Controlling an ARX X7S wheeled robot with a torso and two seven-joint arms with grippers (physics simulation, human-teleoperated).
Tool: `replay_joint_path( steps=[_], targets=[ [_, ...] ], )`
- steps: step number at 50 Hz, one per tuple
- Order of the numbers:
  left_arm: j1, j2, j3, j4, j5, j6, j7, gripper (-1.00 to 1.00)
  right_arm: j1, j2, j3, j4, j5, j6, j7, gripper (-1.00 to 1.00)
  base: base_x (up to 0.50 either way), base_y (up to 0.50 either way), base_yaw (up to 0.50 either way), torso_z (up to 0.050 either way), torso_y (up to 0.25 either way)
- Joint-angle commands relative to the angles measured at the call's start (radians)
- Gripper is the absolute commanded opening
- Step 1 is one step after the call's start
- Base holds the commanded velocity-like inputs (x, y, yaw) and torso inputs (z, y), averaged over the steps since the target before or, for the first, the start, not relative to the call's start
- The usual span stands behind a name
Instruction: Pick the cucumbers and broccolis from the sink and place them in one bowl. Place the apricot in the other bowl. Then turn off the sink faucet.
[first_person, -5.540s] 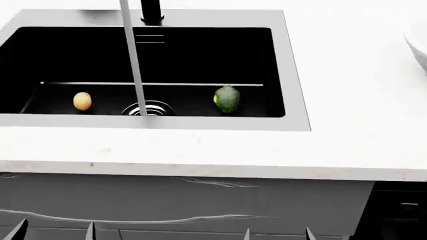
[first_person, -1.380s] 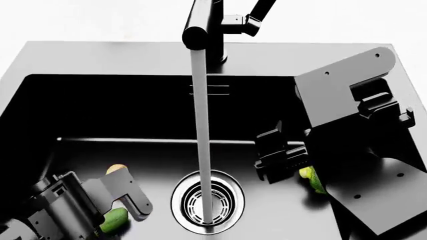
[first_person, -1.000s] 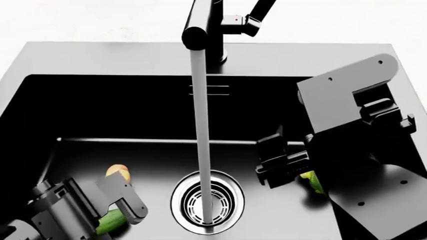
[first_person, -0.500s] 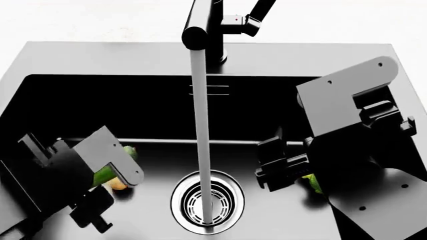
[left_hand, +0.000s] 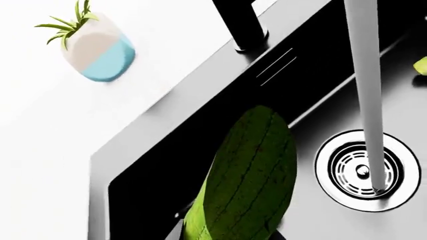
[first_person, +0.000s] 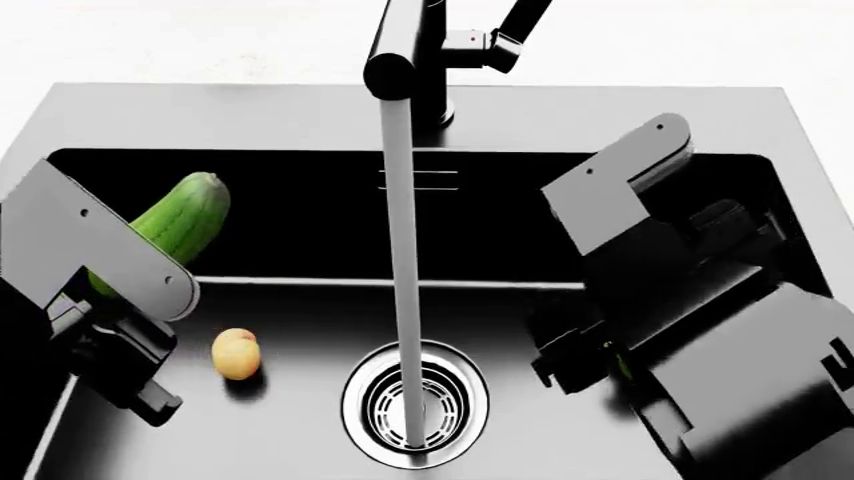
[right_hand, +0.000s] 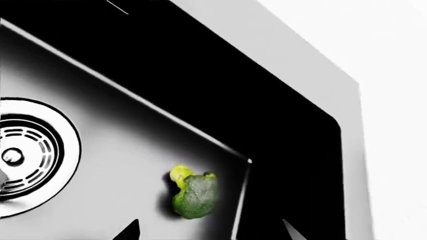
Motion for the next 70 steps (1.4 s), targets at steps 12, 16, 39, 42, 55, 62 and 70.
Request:
replay_joint_path(
  steps=[12,16,39,42,55,62,70],
  targets=[
    [-0.023,-0.019,-0.064,0.038,-0.162,0.046,-0.090,-1.00,0.287,-0.246,-0.307,0.648,-0.207,-0.280,-0.211,1.00,0.00,0.00,0.00,0.000,0.000],
    [-0.017,-0.025,-0.050,0.036,-0.148,0.068,-0.074,-1.00,0.284,-0.297,-0.337,0.766,-0.230,-0.350,-0.232,1.00,0.00,0.00,0.00,0.000,0.000],
    [-0.039,-0.018,0.007,0.029,-0.183,0.076,-0.095,-1.00,0.251,-0.458,-0.342,1.113,-0.234,-0.620,-0.291,1.00,0.00,0.00,0.00,0.000,0.000],
    [-0.049,-0.014,0.010,0.041,-0.190,0.075,-0.108,-1.00,0.239,-0.466,-0.335,1.167,-0.231,-0.655,-0.292,1.00,0.00,0.00,0.00,0.000,0.000],
    [-0.083,-0.009,0.051,0.071,-0.158,0.077,-0.166,-1.00,0.215,-0.461,-0.298,1.266,-0.250,-0.709,-0.294,1.00,0.00,0.00,0.00,0.000,0.000],
    [-0.089,-0.013,0.049,0.075,-0.194,0.070,-0.196,-1.00,0.238,-0.447,-0.254,1.268,-0.286,-0.694,-0.293,1.00,0.00,0.00,0.00,0.002,-0.146],
    [-0.086,-0.017,0.061,0.087,-0.215,0.073,-0.217,-1.00,0.243,-0.450,-0.201,1.268,-0.331,-0.698,-0.298,1.00,0.00,0.00,0.00,0.003,-0.135]
  ],
)
